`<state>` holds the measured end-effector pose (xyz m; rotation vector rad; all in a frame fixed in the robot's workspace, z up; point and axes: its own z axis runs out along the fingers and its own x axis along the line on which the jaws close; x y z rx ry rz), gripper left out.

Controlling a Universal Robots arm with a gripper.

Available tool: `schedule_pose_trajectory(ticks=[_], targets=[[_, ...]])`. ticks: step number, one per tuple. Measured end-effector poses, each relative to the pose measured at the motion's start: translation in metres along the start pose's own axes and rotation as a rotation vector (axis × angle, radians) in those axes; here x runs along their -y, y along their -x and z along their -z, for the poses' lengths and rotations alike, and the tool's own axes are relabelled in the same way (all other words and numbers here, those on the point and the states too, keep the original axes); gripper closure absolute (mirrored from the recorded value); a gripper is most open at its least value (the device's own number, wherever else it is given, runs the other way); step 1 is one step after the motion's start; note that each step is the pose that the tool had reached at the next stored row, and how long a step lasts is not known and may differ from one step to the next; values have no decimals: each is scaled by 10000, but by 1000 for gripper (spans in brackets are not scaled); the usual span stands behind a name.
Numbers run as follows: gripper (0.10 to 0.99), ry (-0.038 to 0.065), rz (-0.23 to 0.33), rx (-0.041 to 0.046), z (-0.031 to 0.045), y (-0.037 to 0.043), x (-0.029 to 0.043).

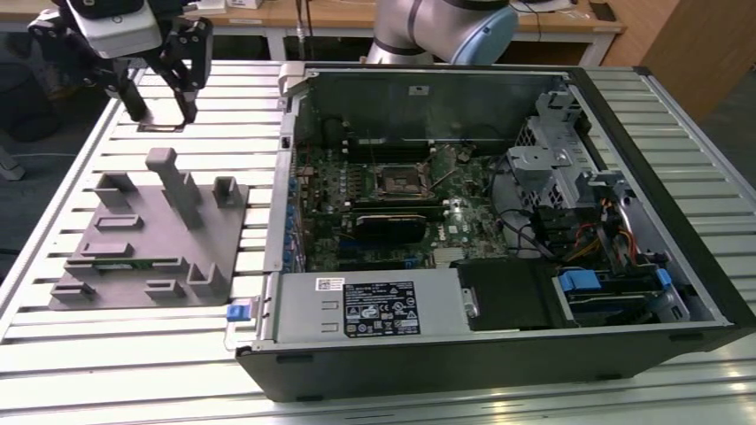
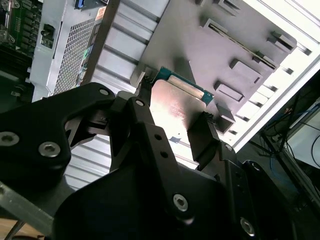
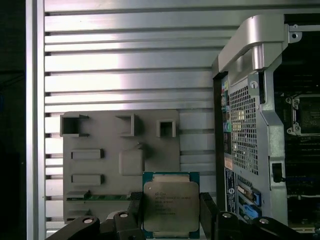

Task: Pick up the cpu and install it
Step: 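Pick up the cpu and move it towards the insertion slot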

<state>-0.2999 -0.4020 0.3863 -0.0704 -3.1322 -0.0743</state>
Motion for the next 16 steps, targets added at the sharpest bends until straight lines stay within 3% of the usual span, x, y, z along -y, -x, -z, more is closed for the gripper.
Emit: schedule_pose_trajectory(ticks=[3, 4, 16], targets=[[545, 0, -1, -6, 0, 45, -2], [545, -1, -2, -16, 1, 126, -6], [545, 1, -3, -42, 3, 330, -15]])
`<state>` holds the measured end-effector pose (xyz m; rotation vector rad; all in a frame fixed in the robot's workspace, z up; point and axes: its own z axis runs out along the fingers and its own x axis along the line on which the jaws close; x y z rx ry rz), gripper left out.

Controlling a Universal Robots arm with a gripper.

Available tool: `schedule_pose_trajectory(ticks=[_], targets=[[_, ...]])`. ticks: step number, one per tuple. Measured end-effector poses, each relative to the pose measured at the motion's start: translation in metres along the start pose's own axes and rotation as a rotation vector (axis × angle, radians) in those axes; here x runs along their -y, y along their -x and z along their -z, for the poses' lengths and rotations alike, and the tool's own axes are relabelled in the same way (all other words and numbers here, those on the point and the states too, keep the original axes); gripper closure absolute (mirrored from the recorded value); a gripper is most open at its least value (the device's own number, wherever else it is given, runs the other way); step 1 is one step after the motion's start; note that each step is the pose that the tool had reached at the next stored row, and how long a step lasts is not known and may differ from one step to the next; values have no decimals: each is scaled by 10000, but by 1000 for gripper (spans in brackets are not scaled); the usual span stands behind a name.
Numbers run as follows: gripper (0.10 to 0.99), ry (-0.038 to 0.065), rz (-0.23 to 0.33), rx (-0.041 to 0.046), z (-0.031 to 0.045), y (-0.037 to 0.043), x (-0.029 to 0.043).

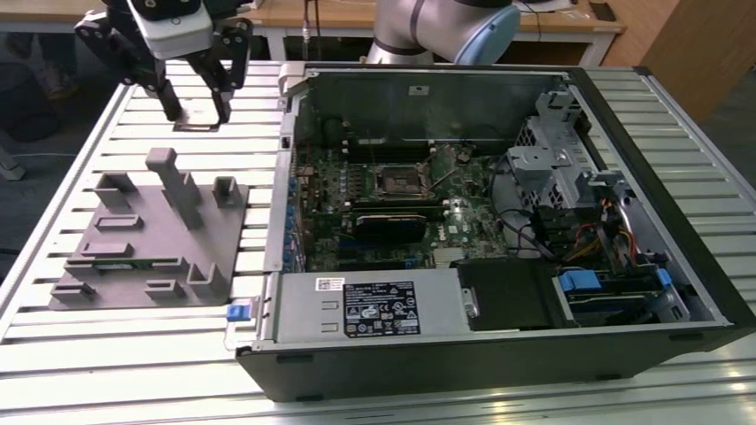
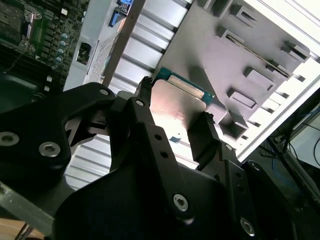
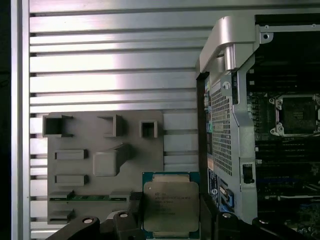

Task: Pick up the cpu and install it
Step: 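Pick up the cpu and move it towards the insertion slot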

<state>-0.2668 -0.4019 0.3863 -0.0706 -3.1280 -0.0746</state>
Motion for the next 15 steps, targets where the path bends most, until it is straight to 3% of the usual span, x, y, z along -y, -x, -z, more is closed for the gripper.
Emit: schedule_pose_trajectory(ticks=[15], targets=[[545, 3, -1, -19, 2, 236, -11]])
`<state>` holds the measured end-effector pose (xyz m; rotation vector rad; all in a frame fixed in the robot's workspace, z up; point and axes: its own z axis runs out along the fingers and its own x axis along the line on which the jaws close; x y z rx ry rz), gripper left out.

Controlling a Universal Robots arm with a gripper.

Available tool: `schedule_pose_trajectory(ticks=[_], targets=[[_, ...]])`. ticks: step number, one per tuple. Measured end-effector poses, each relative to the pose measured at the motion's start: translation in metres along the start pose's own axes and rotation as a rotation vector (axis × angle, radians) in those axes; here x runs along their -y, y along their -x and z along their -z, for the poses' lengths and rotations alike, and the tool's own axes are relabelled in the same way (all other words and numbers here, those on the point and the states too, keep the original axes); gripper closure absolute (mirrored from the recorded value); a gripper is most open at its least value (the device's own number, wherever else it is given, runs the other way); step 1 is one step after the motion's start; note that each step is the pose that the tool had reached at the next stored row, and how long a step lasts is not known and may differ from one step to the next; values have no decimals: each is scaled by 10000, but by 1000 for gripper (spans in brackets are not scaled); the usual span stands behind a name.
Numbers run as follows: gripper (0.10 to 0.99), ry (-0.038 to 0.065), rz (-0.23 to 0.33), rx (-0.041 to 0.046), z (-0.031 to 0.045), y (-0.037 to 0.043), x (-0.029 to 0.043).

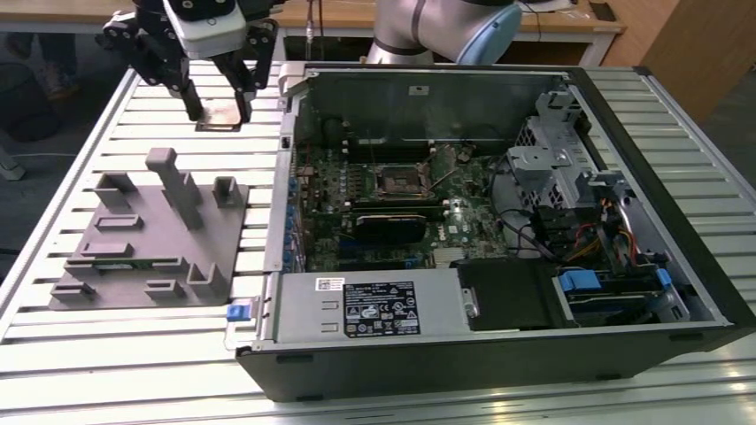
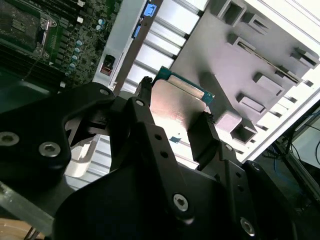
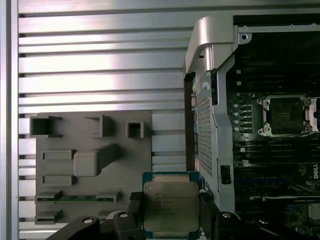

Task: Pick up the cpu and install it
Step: 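Pick up the cpu and move it towards the insertion slot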

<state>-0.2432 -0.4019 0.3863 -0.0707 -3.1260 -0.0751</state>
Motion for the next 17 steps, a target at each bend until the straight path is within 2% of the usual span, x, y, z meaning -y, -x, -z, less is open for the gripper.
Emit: schedule_pose_trajectory(ticks=[17], targets=[[545, -2, 0, -23, 3, 206, -9]])
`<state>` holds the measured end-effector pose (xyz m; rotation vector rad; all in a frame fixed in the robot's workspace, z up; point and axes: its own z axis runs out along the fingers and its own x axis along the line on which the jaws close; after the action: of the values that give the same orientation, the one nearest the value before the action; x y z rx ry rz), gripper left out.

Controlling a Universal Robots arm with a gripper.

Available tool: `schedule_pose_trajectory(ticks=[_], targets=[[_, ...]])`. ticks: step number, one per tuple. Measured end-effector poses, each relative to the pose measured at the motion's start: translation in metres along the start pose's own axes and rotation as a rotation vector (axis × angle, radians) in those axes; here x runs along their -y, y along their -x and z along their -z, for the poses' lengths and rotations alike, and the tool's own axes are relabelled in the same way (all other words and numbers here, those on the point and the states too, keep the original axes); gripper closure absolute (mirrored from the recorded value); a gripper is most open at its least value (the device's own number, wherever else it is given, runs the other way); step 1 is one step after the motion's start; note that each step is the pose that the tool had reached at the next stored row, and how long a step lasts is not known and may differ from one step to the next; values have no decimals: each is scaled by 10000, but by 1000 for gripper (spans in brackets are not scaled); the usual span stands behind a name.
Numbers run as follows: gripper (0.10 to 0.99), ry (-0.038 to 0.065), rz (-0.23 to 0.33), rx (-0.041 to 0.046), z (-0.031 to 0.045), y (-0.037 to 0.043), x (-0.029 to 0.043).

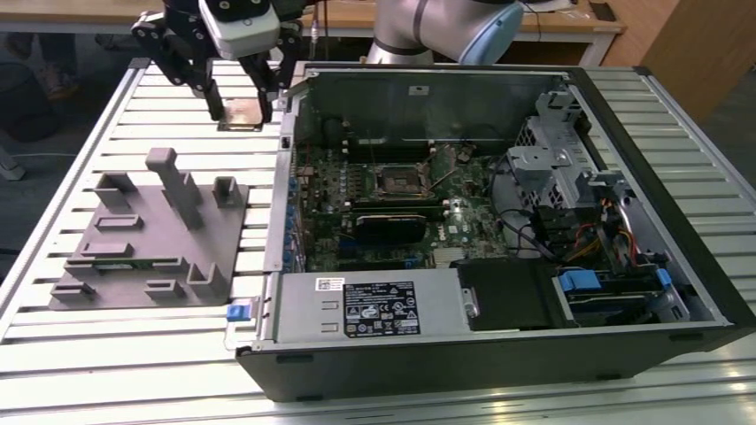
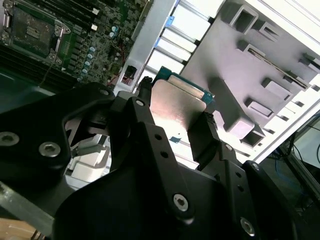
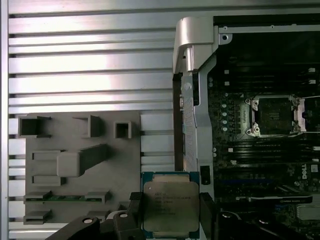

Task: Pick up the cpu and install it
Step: 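Pick up the cpu and move it towards the insertion slot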

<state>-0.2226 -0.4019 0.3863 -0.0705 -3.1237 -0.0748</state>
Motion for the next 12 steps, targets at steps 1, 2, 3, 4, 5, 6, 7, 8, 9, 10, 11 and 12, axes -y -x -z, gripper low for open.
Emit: schedule_pose_trajectory(ticks=[1, 2, 3, 4, 5, 6, 7, 8, 9, 10, 11, 12], targets=[[545, 0, 0, -1, 0, 10, 0], [545, 0, 0, -2, 0, 20, -1], [545, 0, 0, -2, 0, 28, -1], [545, 0, 0, -3, 1, 34, -1], [545, 0, 0, -3, 0, 39, -2], [545, 0, 0, -3, 1, 46, -2], [545, 0, 0, -3, 0, 51, -2], [545, 0, 0, -4, 1, 60, -3], [545, 0, 0, -4, 1, 68, -3], [545, 0, 0, -4, 1, 75, -3], [545, 1, 1, -4, 1, 83, -4], [545, 0, 0, -5, 1, 92, -4]])
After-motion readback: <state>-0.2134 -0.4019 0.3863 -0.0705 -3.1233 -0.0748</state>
